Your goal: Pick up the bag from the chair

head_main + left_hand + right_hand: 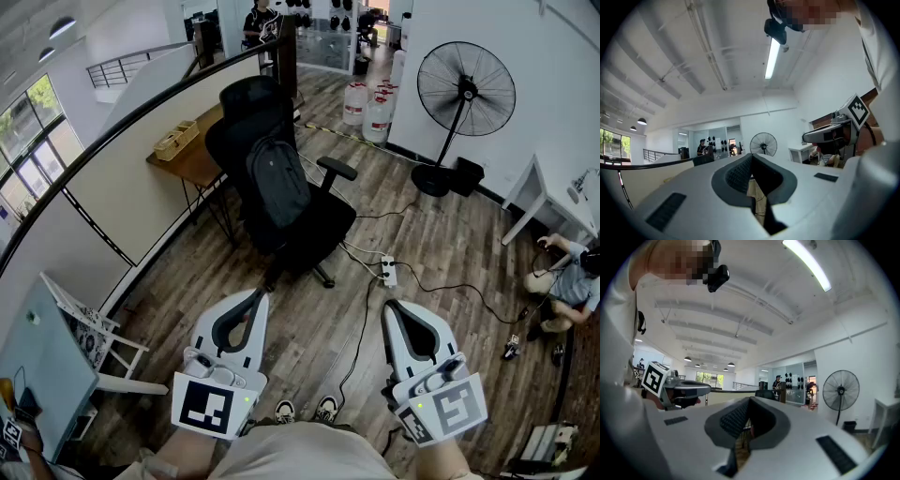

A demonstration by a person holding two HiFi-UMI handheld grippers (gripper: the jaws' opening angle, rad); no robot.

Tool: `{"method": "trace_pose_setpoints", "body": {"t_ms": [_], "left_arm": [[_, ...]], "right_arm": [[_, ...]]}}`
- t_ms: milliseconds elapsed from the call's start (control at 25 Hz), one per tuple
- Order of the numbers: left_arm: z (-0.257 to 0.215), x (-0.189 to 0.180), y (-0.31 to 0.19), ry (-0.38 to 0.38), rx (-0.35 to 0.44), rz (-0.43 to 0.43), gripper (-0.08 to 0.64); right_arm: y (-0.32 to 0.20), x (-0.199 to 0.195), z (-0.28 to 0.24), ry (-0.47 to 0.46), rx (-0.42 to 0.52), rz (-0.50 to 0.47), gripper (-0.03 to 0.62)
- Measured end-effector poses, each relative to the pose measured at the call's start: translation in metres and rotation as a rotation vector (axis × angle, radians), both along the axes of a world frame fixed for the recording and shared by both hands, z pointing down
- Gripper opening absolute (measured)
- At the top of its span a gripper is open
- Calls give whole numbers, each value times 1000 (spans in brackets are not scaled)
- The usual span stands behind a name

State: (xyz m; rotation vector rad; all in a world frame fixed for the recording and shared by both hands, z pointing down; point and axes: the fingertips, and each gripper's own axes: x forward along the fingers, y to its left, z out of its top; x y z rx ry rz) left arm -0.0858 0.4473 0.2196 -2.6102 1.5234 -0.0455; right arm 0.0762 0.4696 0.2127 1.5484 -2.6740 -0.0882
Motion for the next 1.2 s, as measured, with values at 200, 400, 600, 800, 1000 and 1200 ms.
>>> {"method": "trace_pose_setpoints", "body": {"t_ms": [200, 400, 600, 800, 1000, 1200], "left_arm": [[-2, -2, 1, -2, 3, -1, 0], [0, -2, -2, 15, -13, 4, 0], [8, -3, -6, -3, -27, -4, 0], [3, 0, -11, 1, 7, -9, 2], [0, 4, -16, 31, 16, 2, 356], [7, 3, -18, 7, -1, -36, 416]], "right_arm": [[0, 0, -4, -93, -5, -18, 3], [-3, 1, -2, -77, 3, -9, 3], [-6, 0, 3, -73, 2, -7, 3], [-10, 5, 6, -84, -4, 5, 3], [-13, 1, -2, -130, 34, -10, 424], [-17, 4, -3, -115, 53, 15, 532]]}}
